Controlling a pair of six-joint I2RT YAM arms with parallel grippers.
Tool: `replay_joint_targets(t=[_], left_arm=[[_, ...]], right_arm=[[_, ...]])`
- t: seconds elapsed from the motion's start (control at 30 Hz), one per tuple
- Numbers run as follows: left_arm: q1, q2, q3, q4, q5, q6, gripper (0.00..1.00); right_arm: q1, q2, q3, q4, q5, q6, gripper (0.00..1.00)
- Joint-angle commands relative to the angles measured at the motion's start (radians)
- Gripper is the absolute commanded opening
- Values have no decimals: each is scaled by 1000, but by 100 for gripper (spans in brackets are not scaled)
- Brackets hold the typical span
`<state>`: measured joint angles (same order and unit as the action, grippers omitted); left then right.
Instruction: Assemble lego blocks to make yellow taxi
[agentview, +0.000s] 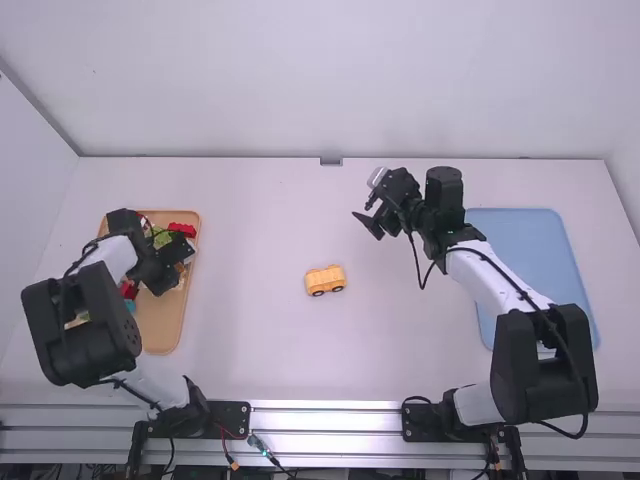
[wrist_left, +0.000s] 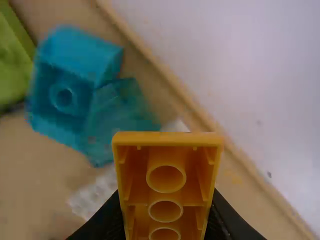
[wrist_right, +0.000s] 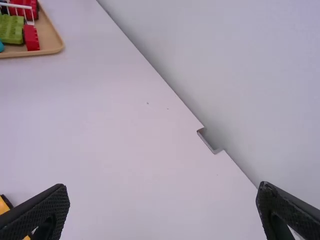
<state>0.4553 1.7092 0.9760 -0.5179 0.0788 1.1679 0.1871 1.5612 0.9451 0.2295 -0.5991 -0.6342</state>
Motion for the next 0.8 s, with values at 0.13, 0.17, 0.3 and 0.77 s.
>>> replay_joint_targets(t=[0.13, 0.17, 0.3, 0.77], left_arm=[[-144, 11, 100, 6, 143, -70, 28], [-157, 11, 111, 9, 172, -68, 26], [-214, 11, 170, 32, 333, -79, 21], [-328, 11, 233, 257, 1351, -79, 5]], right_arm=[[-3, -16, 30, 18, -8, 42, 99], [-3, -16, 30, 24, -5, 57, 99], [-3, -16, 30, 49, -10, 93, 99], [-1, -3, 30, 231, -298, 263, 99]])
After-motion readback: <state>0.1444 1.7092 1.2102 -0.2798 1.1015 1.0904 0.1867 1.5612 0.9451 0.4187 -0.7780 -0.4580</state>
